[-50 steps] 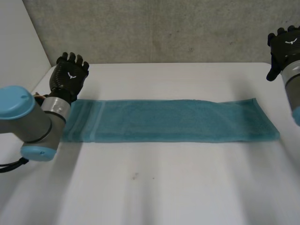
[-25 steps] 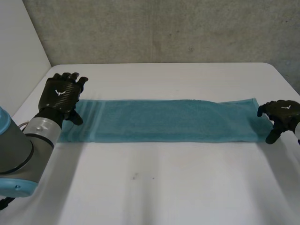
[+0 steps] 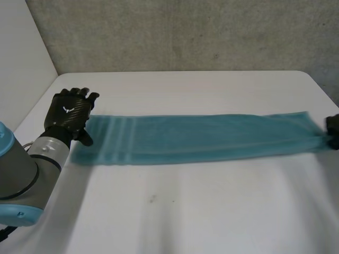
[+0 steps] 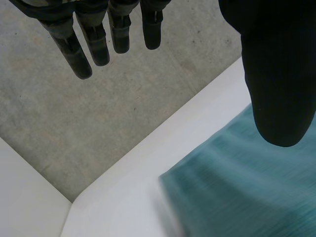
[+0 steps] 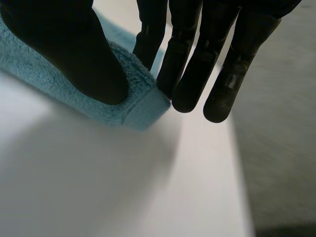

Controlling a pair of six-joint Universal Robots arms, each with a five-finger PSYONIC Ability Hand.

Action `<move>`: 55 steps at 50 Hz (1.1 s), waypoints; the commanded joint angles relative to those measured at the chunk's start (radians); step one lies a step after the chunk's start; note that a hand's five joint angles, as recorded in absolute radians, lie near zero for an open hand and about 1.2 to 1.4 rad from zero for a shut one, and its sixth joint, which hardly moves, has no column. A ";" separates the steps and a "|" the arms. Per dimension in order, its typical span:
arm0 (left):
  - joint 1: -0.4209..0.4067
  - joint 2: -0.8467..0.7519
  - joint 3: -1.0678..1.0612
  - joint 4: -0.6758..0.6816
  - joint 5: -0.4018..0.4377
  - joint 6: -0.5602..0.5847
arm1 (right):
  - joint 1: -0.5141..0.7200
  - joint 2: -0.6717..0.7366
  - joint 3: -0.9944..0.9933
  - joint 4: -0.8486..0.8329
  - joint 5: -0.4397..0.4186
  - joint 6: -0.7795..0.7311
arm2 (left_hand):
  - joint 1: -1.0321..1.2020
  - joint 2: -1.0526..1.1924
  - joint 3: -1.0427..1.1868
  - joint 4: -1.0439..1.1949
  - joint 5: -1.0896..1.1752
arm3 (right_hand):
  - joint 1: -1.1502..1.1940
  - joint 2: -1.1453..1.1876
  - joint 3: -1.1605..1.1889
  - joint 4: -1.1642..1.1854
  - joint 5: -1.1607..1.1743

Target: Fold the laundry

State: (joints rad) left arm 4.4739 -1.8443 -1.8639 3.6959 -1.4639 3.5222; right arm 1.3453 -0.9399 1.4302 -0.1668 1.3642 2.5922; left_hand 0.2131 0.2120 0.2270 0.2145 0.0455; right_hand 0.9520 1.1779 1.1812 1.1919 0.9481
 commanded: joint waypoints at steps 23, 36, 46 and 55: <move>-0.001 0.037 -0.008 -0.005 -0.058 0.000 | 0.679 -0.114 -0.183 -0.104 0.027 -0.060 | -0.011 -0.010 -0.025 -0.013 -0.018 | 0.444 0.218 0.215 0.204 0.274; 0.001 0.039 -0.012 -0.005 -0.059 0.000 | 1.026 0.171 -0.235 -0.229 -0.005 -0.057 | -0.011 -0.010 -0.025 -0.013 -0.018 | 0.444 0.218 0.215 0.204 0.274; -0.024 0.031 0.005 0.001 -0.052 -0.002 | 0.970 0.047 -0.197 -0.146 0.102 -0.044 | -0.008 -0.007 -0.022 -0.010 -0.015 | -0.777 -1.003 -1.007 -1.017 -0.948; -0.237 -0.079 0.150 0.006 -0.047 -0.014 | 0.723 -0.151 -0.045 0.071 0.139 0.234 | -0.008 -0.007 -0.022 -0.010 -0.015 | -0.777 -1.003 -1.007 -1.017 -0.948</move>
State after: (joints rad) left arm 4.3786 -1.8387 -1.8145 3.7005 -1.5121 3.5134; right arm 2.2100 -0.9863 1.2844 -0.2323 1.4931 2.6430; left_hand 0.2129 0.2120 0.2270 0.2145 0.0455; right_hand 0.2042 0.2206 0.2157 0.2315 0.0623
